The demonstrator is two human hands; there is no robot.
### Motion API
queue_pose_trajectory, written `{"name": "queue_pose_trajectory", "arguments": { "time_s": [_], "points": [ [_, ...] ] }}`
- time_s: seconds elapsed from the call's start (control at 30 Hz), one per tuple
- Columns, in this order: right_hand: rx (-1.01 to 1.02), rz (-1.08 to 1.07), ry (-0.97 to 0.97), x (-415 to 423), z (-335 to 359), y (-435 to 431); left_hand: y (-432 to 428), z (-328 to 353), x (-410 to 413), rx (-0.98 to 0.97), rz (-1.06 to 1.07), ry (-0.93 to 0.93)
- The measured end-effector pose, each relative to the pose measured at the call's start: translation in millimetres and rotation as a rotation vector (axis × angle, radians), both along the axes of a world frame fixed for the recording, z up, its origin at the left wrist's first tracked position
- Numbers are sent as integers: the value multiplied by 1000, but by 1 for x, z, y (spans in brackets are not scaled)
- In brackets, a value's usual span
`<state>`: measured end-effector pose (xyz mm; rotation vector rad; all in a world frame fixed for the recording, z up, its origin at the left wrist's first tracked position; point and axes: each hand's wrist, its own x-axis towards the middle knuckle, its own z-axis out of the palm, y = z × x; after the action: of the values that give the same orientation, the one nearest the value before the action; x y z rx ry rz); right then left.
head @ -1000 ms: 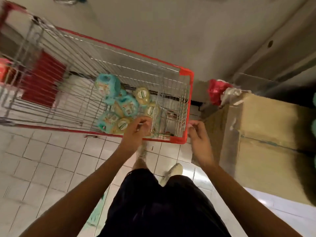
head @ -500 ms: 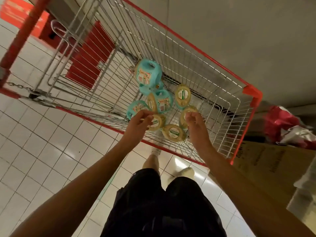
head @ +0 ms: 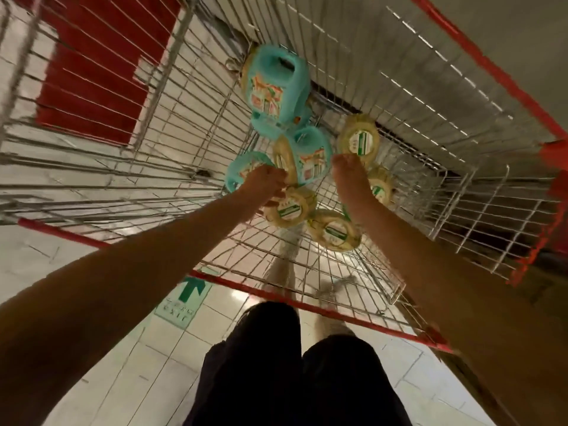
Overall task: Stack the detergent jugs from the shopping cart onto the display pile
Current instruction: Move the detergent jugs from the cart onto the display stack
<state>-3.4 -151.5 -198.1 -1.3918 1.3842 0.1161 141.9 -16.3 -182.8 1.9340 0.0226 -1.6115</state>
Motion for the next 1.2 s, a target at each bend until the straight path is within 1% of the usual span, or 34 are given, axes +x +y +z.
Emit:
{"name": "queue_pose_trajectory", "arguments": {
  "time_s": [0.1, 0.17, 0.27, 0.3, 0.33, 0.43, 0.5, 0.57, 0.63, 0.7, 0.8, 0.87, 0.93, 1.0, 1.07, 1.1, 1.17, 1.2],
  "points": [
    [-42, 97, 74, 20, -56, -17, -14, -46, 11, 89, -76, 19],
    [-82, 120, 98, 32, -97, -26, -24, -79, 16, 138, -106, -5],
    [-78, 208, 135, 44, -145, -35, -39, -122, 20, 160, -129, -77],
    [-91, 273, 160, 47, -161, -38, -43, -137, 20, 155, -128, -79],
    [-102, 277, 171, 50, -173, -41, -46, -150, 19, 148, -115, -70],
    [-126, 212, 171, 57, -206, -52, -51, -183, 13, 114, -47, -44],
    [-83, 178, 141, 61, -229, -57, -51, -204, 11, 110, -31, -53],
    [-24, 102, 87, 63, -249, -61, -48, -220, 9, 105, -5, -73],
    [-29, 71, 71, 65, -265, -64, -45, -233, 5, 107, 24, -120],
    [-62, 94, 79, 65, -273, -65, -43, -241, 0, 104, 61, -159],
    [-92, 89, 29, 61, -276, -65, -45, -246, -1, 89, 70, -176],
    [-76, 108, 24, 59, -273, -64, -46, -245, 6, 73, 57, -146],
    [-26, 99, 41, 58, -264, -64, -46, -237, 15, 52, 25, -158],
    [16, 73, 114, 56, -254, -63, -44, -223, 25, 34, -8, -206],
    [67, 135, 208, 50, -238, -60, -44, -203, 34, -5, -31, -243],
    [73, 210, 242, 47, -228, -58, -45, -189, 37, -22, -51, -266],
    [69, 257, 249, 39, -199, -56, -51, -157, 42, -48, -86, -308],
    [74, 234, 227, 35, -184, -54, -54, -143, 44, -63, -81, -313]
  ]
}}
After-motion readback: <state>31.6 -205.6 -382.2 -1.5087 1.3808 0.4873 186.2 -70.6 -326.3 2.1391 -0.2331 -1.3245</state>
